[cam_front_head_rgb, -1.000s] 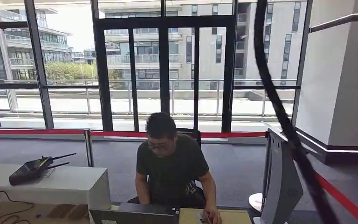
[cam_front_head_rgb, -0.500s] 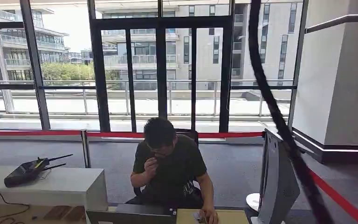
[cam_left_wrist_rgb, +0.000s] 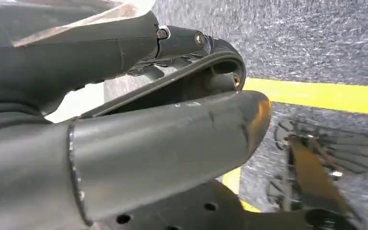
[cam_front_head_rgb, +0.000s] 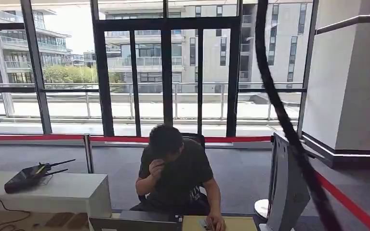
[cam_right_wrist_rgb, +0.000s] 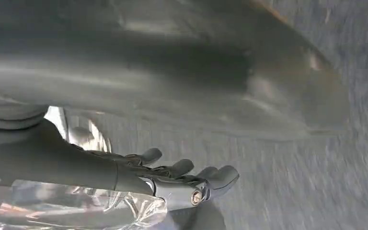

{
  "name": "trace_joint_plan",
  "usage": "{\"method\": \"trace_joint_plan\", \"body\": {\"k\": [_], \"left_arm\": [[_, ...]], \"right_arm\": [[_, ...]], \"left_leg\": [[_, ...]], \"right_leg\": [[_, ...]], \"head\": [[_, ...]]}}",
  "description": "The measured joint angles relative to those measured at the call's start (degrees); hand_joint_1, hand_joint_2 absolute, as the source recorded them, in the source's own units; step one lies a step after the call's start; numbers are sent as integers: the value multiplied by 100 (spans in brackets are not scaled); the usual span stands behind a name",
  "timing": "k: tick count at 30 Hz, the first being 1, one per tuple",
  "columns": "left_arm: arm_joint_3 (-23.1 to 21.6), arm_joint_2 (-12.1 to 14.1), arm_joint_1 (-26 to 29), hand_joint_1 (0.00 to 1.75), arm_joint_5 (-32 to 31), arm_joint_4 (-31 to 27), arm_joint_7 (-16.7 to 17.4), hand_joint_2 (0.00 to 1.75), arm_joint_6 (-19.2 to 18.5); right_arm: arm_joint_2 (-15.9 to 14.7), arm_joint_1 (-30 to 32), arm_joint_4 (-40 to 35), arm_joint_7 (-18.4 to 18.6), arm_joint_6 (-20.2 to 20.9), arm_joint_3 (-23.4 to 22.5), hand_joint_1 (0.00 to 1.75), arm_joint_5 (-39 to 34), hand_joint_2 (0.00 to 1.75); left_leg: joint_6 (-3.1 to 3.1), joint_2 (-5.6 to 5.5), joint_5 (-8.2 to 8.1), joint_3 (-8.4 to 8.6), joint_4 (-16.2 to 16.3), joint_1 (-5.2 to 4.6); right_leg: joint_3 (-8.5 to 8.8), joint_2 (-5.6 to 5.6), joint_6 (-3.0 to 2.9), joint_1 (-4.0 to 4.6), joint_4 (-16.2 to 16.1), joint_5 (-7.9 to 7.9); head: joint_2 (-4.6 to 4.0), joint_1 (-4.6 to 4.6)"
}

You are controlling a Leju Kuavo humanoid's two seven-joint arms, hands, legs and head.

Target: Pass the card to the sensor for recognition and then transmit it.

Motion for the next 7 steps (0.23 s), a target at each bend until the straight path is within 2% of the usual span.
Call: {"method": "trace_joint_plan", "body": {"k": [7], "left_arm": [[264, -50, 5, 0, 135, 0, -61, 0, 17]], "right_arm": [[336, -32, 170, 11, 57, -447, 0, -85, 0]], "left_leg": [[0, -1, 0, 2, 0, -1]], "right_leg": [[3, -1, 0, -2, 0, 0]], "head": [[0, 0]]}}
